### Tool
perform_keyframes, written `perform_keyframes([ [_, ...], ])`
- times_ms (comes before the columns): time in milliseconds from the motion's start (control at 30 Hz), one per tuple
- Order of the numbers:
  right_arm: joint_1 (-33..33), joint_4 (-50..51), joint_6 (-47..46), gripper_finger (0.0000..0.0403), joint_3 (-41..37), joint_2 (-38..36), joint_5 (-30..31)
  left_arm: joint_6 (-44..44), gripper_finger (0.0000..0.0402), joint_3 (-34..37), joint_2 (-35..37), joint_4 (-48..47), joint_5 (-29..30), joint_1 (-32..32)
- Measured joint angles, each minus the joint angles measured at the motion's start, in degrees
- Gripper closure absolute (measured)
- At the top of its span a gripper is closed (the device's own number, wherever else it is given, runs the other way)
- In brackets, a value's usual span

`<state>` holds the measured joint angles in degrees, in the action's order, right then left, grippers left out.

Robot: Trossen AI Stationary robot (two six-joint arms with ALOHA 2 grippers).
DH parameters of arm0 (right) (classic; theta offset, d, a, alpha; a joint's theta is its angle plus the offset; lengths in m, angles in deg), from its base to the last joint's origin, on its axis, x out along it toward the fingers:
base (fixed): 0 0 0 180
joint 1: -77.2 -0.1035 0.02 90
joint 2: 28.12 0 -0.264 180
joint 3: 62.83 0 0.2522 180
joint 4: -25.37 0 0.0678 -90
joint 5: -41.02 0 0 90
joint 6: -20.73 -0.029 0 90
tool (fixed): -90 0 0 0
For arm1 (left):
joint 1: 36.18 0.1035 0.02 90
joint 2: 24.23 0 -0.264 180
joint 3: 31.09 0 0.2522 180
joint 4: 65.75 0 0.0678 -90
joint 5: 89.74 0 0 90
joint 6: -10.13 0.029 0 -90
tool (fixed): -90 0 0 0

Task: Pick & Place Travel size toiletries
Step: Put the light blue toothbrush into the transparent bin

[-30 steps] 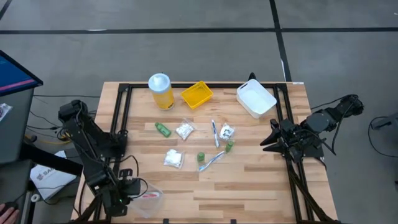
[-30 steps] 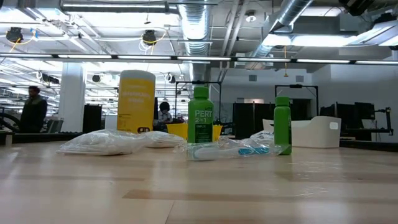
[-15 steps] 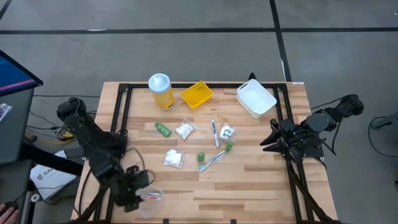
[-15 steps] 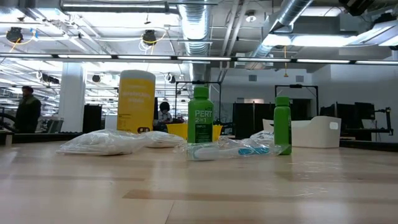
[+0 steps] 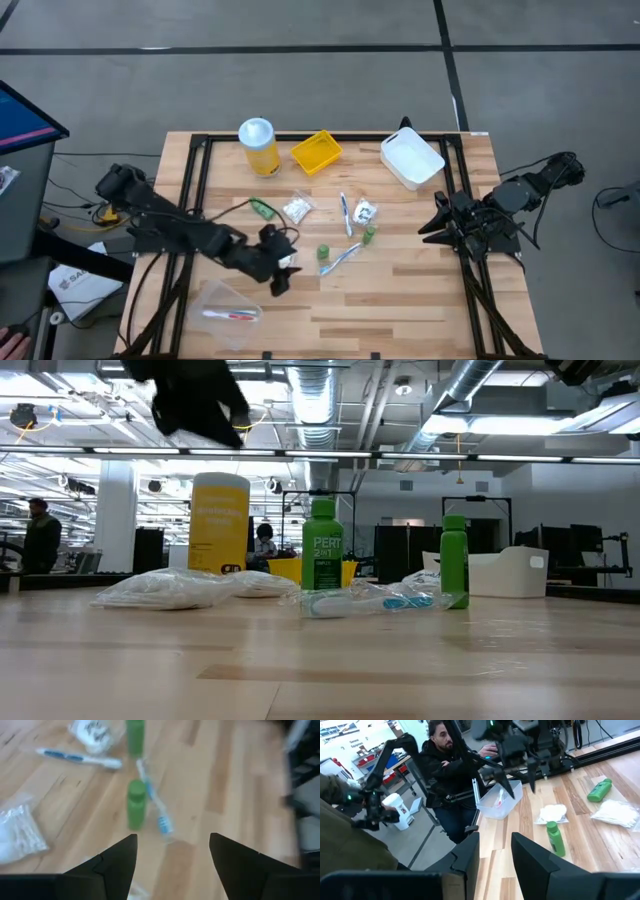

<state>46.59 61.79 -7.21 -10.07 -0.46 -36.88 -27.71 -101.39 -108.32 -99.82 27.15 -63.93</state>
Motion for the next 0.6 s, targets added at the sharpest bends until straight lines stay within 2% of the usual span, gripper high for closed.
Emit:
perform_keyframes([
  [200, 0.00, 0.07, -0.14, 0.0296, 0.00, 0.02, 0.00, 1.82, 0.0158, 0.04, -8.81, 8.16, 0.13, 0.34],
  [400, 0.00, 0.87, -0.12, 0.0296, 0.00, 0.02, 0.00, 1.77, 0.0158, 0.04, -16.22, 15.58, 5.76, -0.50],
  [600, 0.00, 1.09, -0.12, 0.0296, 0.00, 0.02, 0.02, 0.59, 0.0159, 0.04, -21.42, 21.99, 6.67, -0.90],
])
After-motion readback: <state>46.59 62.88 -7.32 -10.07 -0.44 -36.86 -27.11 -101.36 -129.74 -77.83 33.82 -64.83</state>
